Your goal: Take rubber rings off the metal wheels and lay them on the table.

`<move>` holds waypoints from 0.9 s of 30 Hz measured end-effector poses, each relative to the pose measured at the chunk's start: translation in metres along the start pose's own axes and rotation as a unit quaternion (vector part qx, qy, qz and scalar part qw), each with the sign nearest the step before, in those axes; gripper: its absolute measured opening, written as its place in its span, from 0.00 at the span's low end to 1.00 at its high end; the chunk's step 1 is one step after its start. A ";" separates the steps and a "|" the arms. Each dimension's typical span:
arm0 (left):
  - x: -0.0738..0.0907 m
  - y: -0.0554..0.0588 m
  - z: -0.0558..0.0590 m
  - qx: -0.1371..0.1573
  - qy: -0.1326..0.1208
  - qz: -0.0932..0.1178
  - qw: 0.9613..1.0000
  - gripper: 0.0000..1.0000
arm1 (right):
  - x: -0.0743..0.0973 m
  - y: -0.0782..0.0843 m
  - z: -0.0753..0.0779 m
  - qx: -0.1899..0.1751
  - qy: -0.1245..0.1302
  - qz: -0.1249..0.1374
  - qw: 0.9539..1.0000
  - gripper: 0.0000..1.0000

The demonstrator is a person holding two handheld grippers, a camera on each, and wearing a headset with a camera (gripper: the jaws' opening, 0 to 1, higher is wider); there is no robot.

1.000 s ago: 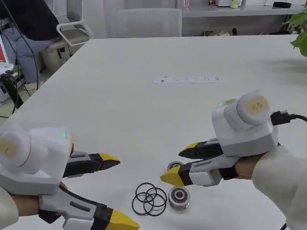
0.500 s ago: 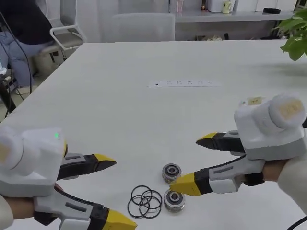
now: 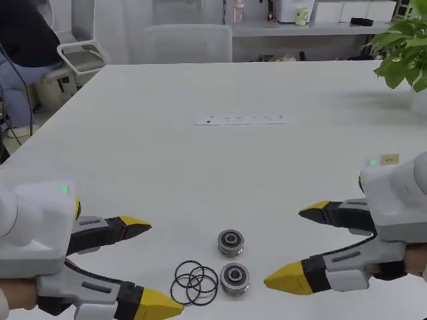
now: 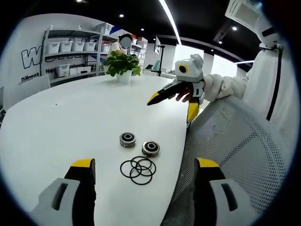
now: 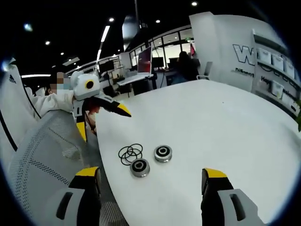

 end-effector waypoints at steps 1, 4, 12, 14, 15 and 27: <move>0.000 0.000 0.000 -0.001 0.001 -0.002 1.000 0.84 | 0.001 0.004 -0.002 -0.003 -0.002 -0.003 1.000 0.88; -0.001 0.001 0.000 0.001 0.002 -0.004 1.000 0.85 | 0.004 0.014 -0.004 -0.015 -0.002 -0.010 1.000 0.87; 0.000 0.005 -0.001 0.011 0.003 -0.005 1.000 0.86 | 0.002 0.044 -0.009 -0.040 -0.006 -0.061 0.997 0.84; 0.001 0.007 -0.004 0.021 0.001 0.000 1.000 0.86 | 0.003 0.047 -0.009 -0.047 -0.007 -0.063 0.997 0.84; 0.001 0.009 -0.005 0.026 -0.001 0.001 1.000 0.86 | 0.004 0.049 -0.009 -0.051 -0.006 -0.064 0.997 0.83; 0.002 0.030 -0.015 0.066 -0.012 -0.001 0.998 0.87 | 0.004 0.053 -0.010 -0.077 -0.007 -0.064 0.995 0.79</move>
Point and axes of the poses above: the centre of the closed fingertips' face, and the gripper's own axes: x roughly backward along the fingers, z roughly to its right, y roughly out of its underside, the point moved 7 cm from there along x, roughly backward along the fingers, and after that the axes turned 11 degrees about x, right-handed, at the moved point
